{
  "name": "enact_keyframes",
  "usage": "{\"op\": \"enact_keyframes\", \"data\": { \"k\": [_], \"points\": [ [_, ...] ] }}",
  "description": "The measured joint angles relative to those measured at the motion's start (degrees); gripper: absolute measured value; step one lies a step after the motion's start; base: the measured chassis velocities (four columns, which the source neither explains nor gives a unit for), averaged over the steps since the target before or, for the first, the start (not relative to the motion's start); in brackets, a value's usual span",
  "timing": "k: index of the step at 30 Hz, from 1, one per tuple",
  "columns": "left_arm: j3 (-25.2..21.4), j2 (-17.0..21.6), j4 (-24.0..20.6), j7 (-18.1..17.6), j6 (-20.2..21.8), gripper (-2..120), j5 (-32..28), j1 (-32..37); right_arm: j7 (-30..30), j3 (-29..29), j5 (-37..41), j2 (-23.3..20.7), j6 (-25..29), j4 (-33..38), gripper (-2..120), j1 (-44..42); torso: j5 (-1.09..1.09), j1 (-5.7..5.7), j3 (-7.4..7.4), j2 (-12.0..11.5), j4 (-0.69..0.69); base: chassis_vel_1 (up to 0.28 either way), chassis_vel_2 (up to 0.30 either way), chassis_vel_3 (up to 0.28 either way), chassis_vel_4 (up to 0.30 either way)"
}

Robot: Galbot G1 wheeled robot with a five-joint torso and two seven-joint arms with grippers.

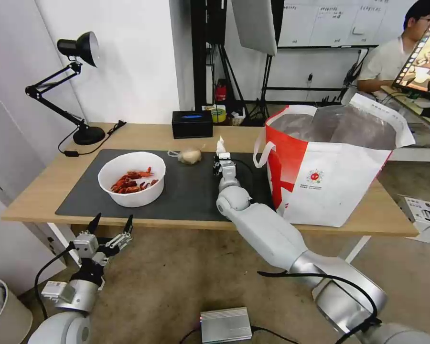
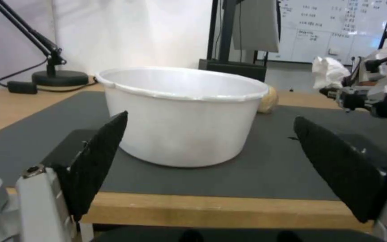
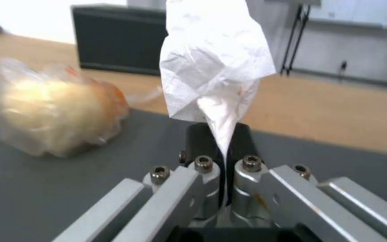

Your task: Pick up the trash from the table and place it into the takeout bag.

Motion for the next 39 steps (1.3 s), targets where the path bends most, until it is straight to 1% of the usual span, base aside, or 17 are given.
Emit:
{"op": "enact_keyframes", "data": {
  "k": [3,5,6,9,11,16,18,23,26,27,30,32,34,35,36,37,39],
  "points": [
    [-0.22,-0.03,-0.34,0.0,0.01,100,0.01,0.44,-0.66,-0.37,-1.58,-1.4,1.08,2.11,0,-0.88,-0.01,-0.01,0.0,0.0,-0.01,0.0,0.0,0.0,0.0],
    [-0.22,-0.03,-0.34,0.0,0.01,100,0.01,0.44,-0.66,-0.37,-1.58,-1.4,1.08,2.11,0,-0.88,-0.01,-0.01,0.0,0.0,-0.01,0.0,0.0,0.0,0.0],
    [-0.24,-0.18,-0.65,0.0,0.01,100,0.23,0.87,-1.07,-0.77,-2.64,-3.05,1.74,5.08,0,-2.11,-0.01,-0.01,0.0,0.0,-0.01,0.0,0.0,0.0,0.0],
    [0.02,-0.46,-0.9,0.01,0.02,100,0.66,1.1,-1.55,-0.9,-3.59,-4.46,2.08,7.5,0,-3.22,-0.01,-0.01,0.0,0.0,0.0,0.0,0.0,0.0,0.0],
    [0.46,-0.87,-1.19,0.0,0.11,100,1.53,1.17,-2.93,-0.95,-5.89,-6.31,3.02,10.66,0,-4.8,-0.01,-0.01,0.0,0.0,-0.01,0.0,0.0,0.0,0.0],
    [0.84,-0.94,-1.24,-0.03,0.73,100,2.11,0.44,-4.74,-0.69,-10.09,-8.0,4.53,13.75,0,-6.91,-0.01,-0.01,0.0,0.0,0.0,0.0,0.0,0.0,0.0],
    [1.06,-0.53,-1.24,-0.16,1.2,100,2.21,-0.27,-5.43,-0.16,-12.18,-9.17,5.18,16.38,0,-8.74,0.0,-0.01,0.0,0.0,-0.01,0.0,0.0,0.0,0.0],
    [1.13,-0.28,-1.17,-0.21,1.39,100,2.34,-0.5,-5.76,0.1,-13.26,-10.26,5.54,18.68,0,-10.02,0.0,-0.01,0.0,0.0,-0.01,0.0,0.0,0.0,0.0],
    [1.15,-0.2,-1.19,-0.27,1.45,100,2.54,-0.48,-6.43,0.59,-14.62,-12.48,5.97,22.76,0,-12.17,-0.01,-0.02,0.0,0.0,0.0,0.0,0.0,0.0,0.0],
    [1.15,-0.2,-1.19,-0.27,1.45,100,2.54,-0.48,-6.43,0.59,-14.62,-12.48,5.97,22.76,0,-12.17,-0.01,-0.02,0.0,0.0,0.0,0.0,0.0,0.0,0.0],
    [1.08,-0.21,-1.47,-0.29,1.46,100,2.79,-0.04,-7.6,2.0,-15.44,-15.66,6.91,27.67,0,-15.05,0.0,-0.01,-0.01,0.01,-0.01,0.0,0.0,0.0,0.0],
    [1.01,-0.2,-1.5,-0.29,1.46,100,2.85,0.09,-7.97,2.35,-15.49,-16.7,7.19,29.02,0,-15.85,0.0,-0.01,0.0,0.01,0.0,0.0,0.0,0.0,0.0],
    [0.74,-0.1,-1.55,-0.29,1.44,100,2.94,0.38,-9.07,3.74,-15.63,-19.97,8.06,33.15,0,-18.72,-0.01,-0.01,-0.01,0.01,0.0,0.0,0.0,0.0,0.0],
    [0.74,-0.1,-1.55,-0.29,1.44,100,2.94,0.38,-9.07,3.74,-15.63,-19.97,8.06,33.15,0,-18.72,-0.01,-0.01,-0.01,0.01,0.0,0.0,0.0,0.0,0.0],
    [0.54,-0.09,-1.54,-0.34,1.35,100,2.94,0.4,-9.93,5.61,-16.13,-22.7,9.0,36.23,0,-21.69,0.0,-0.02,-0.01,0.01,-0.01,0.0,0.0,0.0,0.0],
    [0.54,-0.09,-1.54,-0.34,1.35,100,2.94,0.4,-9.93,5.61,-16.13,-22.7,9.0,36.23,0,-21.69,0.0,-0.02,-0.01,0.01,-0.01,0.0,0.0,0.0,0.0],
    [0.43,0.09,-1.19,-0.37,1.29,100,2.92,0.44,-11.57,9.68,-16.36,-27.07,10.45,40.76,0,-27.06,0.01,-0.02,-0.01,0.01,-0.02,0.0,0.0,0.0,0.0]
  ]
}}
